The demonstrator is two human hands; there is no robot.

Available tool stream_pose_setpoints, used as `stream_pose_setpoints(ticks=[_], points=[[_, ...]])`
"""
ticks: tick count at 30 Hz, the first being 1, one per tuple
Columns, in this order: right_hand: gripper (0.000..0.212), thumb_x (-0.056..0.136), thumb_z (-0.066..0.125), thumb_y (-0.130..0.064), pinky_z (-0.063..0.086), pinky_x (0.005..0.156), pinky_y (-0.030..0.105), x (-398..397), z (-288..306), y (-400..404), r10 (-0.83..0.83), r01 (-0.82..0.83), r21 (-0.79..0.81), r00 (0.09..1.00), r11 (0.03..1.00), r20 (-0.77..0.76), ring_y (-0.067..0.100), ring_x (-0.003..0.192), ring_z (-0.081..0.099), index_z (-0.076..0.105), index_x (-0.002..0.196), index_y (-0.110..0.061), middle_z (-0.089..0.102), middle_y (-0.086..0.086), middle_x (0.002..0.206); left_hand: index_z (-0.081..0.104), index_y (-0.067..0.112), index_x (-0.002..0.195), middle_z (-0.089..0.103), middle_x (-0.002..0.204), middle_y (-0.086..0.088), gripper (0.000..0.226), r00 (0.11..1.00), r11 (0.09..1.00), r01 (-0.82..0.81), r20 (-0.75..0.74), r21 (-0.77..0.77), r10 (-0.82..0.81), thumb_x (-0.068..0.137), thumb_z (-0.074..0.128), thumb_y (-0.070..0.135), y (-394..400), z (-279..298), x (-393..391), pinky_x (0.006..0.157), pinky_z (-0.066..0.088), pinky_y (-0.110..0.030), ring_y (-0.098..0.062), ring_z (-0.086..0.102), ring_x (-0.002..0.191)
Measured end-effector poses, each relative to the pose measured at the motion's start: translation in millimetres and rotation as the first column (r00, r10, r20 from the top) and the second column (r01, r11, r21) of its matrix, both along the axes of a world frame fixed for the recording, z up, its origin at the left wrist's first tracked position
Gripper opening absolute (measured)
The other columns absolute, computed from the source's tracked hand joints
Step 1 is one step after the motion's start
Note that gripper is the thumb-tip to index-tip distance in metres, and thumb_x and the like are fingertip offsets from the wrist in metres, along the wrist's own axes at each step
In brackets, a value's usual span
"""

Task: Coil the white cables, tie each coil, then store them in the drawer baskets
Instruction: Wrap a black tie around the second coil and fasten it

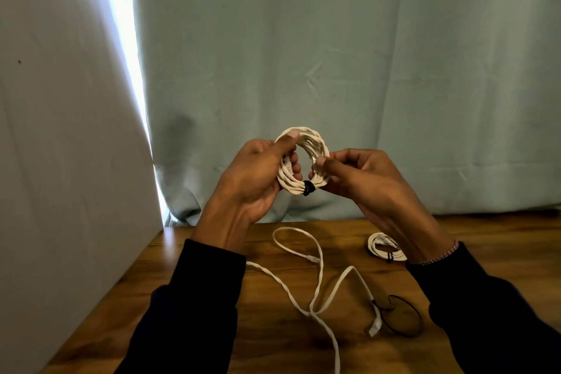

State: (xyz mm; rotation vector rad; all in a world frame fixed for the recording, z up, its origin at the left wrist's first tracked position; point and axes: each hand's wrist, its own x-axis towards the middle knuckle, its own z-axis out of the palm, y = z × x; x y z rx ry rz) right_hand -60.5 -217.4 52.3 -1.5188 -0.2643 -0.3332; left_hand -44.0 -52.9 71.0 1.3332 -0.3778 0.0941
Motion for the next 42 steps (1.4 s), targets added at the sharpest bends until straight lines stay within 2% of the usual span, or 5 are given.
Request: stream_pose_setpoints(ticks=[17,29,34,37,42], points=[[0.055,0.088,0.064,0.010,0.059,0.084,0.041,2.2,0.4,3.6,0.231,-0.210,0.217,0.970,0.953,-0.076,0.031,0.092,0.074,0.037,0.132,-0.009,0.075,0.019,0.101,0.070,0.006,0.092,0.063,0.075,-0.004,0.028,0.989,0.992,-0.129,-0.075,0.009,0.129,0.101,0.057,0.028,-10.0,-4.0,5.8,0.068,0.051,-0.036,-0.017,0.059,0.065],[0.031,0.098,0.055,-0.001,0.060,0.075,0.031,6.4,1.2,-4.8,0.322,-0.307,0.232,0.946,0.923,-0.026,0.024,0.090,0.064,0.057,0.128,0.002,0.064,0.016,0.095,0.069,-0.002,0.094,0.068,0.081,-0.009,0.029,0.997,0.999,-0.024,-0.075,-0.029,0.022,0.101,0.055,0.023,-7.8,-6.2,8.0,0.077,0.058,-0.042,-0.020,0.065,0.068],[0.023,0.104,0.050,-0.017,0.059,0.088,0.038,7.2,-1.5,-4.4,0.134,-0.131,-0.071,0.990,0.989,0.052,0.019,0.103,0.069,0.061,0.124,-0.016,0.073,0.003,0.106,0.069,-0.007,0.105,0.072,0.087,-0.017,0.022,0.999,0.997,-0.006,0.036,0.076,0.003,0.096,0.061,0.011,1.8,-6.3,6.4,0.079,0.062,-0.035,-0.024,0.070,0.079],[0.026,0.104,0.050,-0.027,0.056,0.092,0.036,6.0,-3.5,-5.4,-0.055,0.173,-0.491,0.968,0.854,0.245,0.013,0.101,0.066,0.058,0.129,-0.028,0.068,-0.007,0.109,0.067,-0.005,0.108,0.075,0.087,-0.015,0.017,0.993,0.983,-0.060,0.108,0.172,0.041,0.099,0.055,0.004,1.8,-7.1,7.3,0.080,0.061,-0.036,-0.023,0.073,0.080],[0.041,0.099,0.059,-0.030,0.050,0.086,0.025,1.5,1.1,-8.9,-0.055,0.297,-0.641,0.928,0.708,0.368,0.011,0.102,0.063,0.055,0.139,-0.029,0.064,-0.007,0.126,0.064,0.000,0.106,0.072,0.085,-0.012,0.016,0.984,0.952,-0.104,0.166,0.289,0.057,0.102,0.049,0.005,4.5,-10.2,9.0,0.085,0.059,-0.041,-0.025,0.070,0.084]])
